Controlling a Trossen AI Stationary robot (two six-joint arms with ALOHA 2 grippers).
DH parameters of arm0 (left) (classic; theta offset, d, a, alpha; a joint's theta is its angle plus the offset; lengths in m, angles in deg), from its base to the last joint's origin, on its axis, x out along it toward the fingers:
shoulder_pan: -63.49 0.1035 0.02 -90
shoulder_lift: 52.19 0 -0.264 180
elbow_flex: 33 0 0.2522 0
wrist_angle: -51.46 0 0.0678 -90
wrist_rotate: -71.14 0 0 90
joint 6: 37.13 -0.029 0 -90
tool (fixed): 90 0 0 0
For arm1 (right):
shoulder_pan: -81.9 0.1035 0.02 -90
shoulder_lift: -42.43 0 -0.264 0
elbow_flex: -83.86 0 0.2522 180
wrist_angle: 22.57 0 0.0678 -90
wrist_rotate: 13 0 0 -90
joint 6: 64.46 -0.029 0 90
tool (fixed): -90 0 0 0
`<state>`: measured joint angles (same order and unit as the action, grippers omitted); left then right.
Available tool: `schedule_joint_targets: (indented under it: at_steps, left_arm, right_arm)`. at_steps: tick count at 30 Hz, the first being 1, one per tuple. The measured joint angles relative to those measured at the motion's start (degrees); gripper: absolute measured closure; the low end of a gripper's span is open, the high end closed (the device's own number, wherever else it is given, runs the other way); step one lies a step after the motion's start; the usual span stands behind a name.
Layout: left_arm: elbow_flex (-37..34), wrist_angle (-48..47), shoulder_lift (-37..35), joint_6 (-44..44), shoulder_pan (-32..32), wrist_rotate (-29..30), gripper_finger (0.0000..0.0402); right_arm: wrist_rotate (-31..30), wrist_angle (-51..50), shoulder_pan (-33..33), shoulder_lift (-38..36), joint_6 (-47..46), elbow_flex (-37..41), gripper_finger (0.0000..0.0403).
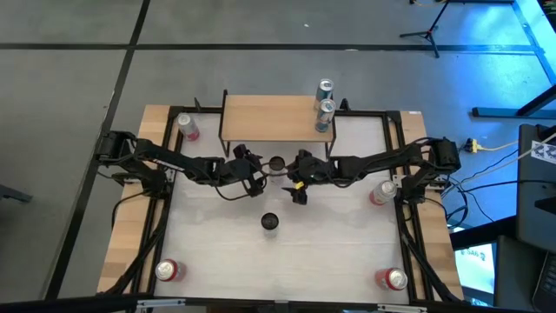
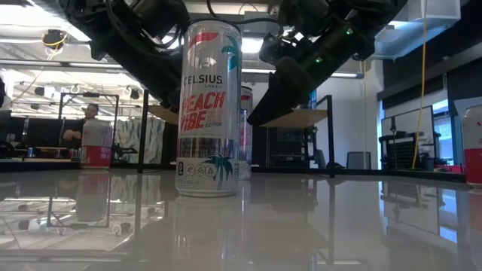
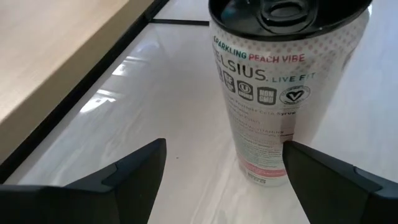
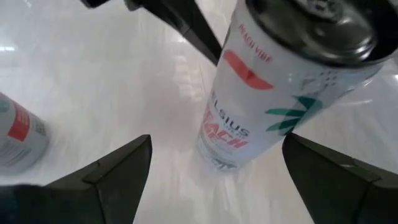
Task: Place canned beverage on shelf
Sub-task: Put the top white pink soda can on the shelf
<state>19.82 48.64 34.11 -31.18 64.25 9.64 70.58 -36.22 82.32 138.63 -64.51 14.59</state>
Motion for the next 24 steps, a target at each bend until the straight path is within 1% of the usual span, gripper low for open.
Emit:
schedule_joint_targets:
  at_steps: [8,13,20,24]
  left_arm:
    - [0.0,-0.2,0.0,0.1,0.0,1.4,0.0083]
    - [0.0,-1.4,0.0,0.2,0.0,1.1,0.0083]
    - [0.0,-5.4,-0.3,-0.3,-1.1,0.2,0.0083]
    - [0.1,-7.6,-2.4,-0.4,-2.1,0.1,0.0083]
  right_arm:
    - [1.6,-0.8,0.0,-0.3,-0.2,0.0,0.0049]
    - [2.6,-2.7,0.0,-2.6,-0.6,0.0,0.0049]
    - [2.2,-4.3,0.0,-8.6,-1.5,-0.1,0.0049]
    - [-0.8,-2.2,0.0,-10.8,-1.3,-0.1,0.0049]
